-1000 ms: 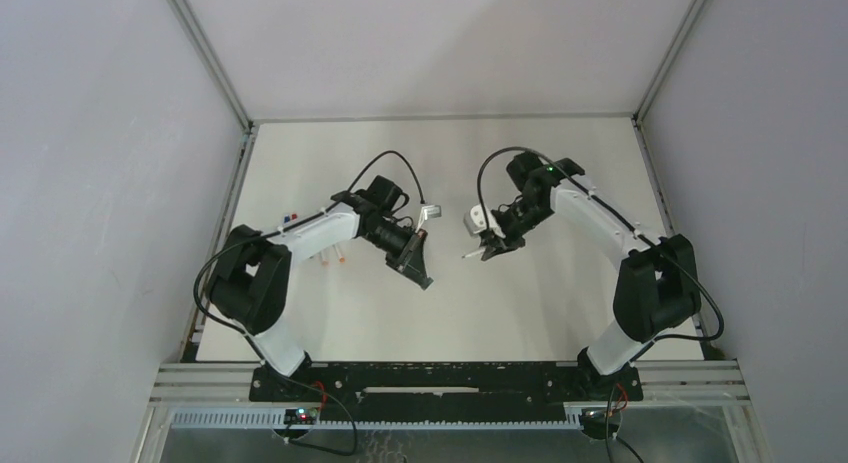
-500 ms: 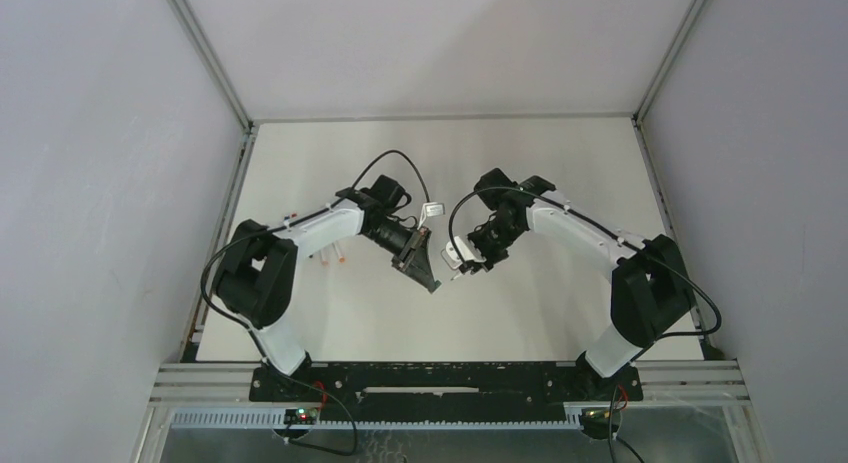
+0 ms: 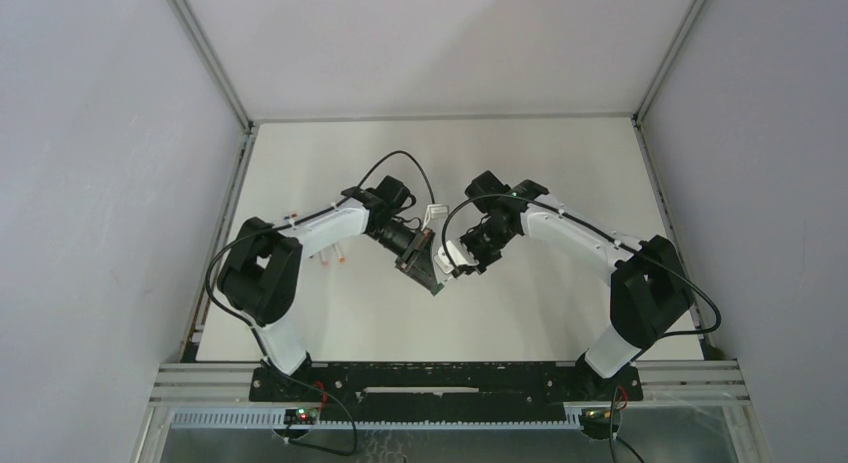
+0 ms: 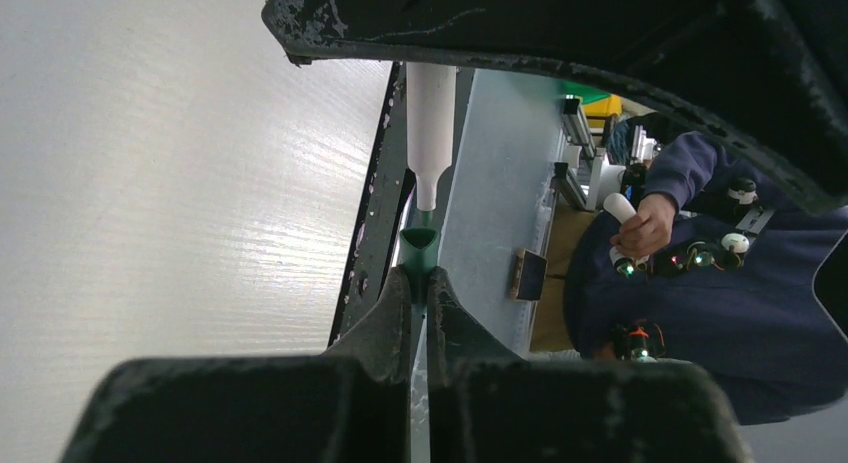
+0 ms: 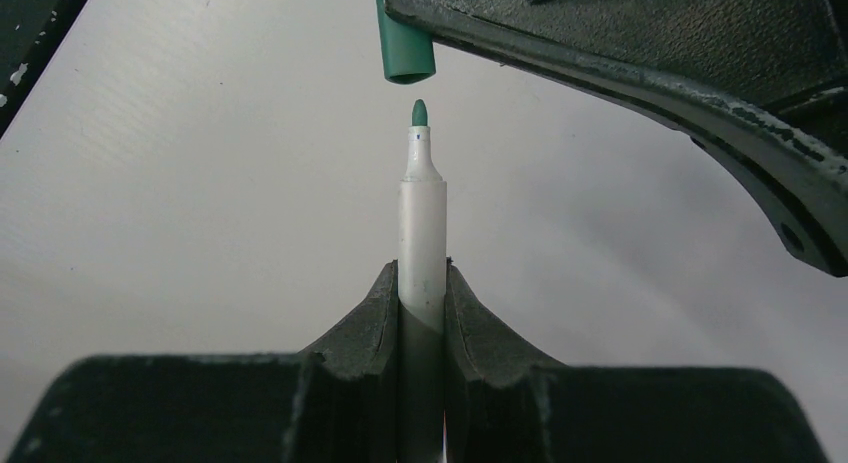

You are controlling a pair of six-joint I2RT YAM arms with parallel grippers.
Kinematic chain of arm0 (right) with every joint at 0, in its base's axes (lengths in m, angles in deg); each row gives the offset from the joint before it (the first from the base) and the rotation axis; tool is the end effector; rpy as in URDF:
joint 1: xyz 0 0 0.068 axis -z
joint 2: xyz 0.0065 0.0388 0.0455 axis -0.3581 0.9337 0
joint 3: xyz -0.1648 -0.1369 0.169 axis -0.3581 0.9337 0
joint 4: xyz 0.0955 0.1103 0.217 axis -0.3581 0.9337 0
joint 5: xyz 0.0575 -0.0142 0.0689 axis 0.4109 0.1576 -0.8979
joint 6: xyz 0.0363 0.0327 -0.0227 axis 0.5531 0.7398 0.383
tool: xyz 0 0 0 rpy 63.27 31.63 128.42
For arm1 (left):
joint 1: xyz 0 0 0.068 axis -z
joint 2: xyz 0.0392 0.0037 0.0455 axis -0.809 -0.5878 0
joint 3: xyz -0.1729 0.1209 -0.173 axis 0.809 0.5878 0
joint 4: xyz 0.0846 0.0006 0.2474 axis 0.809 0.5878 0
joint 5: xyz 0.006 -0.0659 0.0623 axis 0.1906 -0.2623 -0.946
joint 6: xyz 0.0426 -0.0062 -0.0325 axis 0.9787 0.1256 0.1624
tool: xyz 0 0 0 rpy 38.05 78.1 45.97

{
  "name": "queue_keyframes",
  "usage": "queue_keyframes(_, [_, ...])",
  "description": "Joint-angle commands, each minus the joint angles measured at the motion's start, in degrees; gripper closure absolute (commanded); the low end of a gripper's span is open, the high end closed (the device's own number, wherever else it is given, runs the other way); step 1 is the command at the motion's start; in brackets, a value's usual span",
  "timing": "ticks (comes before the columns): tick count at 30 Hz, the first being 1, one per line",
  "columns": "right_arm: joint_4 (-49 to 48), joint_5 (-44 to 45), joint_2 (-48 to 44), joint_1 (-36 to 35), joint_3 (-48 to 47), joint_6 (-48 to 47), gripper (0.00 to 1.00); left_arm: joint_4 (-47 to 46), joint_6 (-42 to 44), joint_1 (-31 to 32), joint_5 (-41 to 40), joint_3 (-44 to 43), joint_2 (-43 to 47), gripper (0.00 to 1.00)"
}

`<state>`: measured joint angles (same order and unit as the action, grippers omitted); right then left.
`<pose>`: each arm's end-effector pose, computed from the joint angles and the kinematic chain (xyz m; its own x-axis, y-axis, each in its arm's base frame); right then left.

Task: Insert the pens into the pen caps
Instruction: Pick up the pen cap from the center of the board, then insert the pen cap onto the pen.

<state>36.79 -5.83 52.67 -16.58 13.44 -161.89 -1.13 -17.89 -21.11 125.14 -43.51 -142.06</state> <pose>0.2295 0.2025 0.2473 0.6404 -0.5351 -0.5509 -0.7402 -0.6214 -0.2569 0.2562 -0.2042 0.2000 -0.7784 0.5559 -0.2918 0.4642 0.1968 -0.8636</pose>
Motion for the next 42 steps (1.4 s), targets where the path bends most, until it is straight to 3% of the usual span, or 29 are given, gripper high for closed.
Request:
queue_keyframes(1, [-0.44,-0.22,-0.42,-0.82,-0.07,0.79,1.0,0.86,1.4,0.59,2.16,-3.53,-0.28,1.0])
queue_keyframes(28, [0.7,-1.45,-0.59,-4.36,0.9,-0.35,1.0,2.19,2.63,0.95,3.23,-4.96,-1.19,1.0])
queue_keyframes(36, [2.4,-5.64,-1.23,-5.32,0.9,-0.44,1.0,2.61,1.96,0.91,2.75,-6.17,-2.11,1.0])
queue_keyframes(42, [3.68,-10.93,-1.58,-5.26,0.9,0.7,1.0,3.78,0.28,0.95,1.66,-9.27,-2.94,0.88])
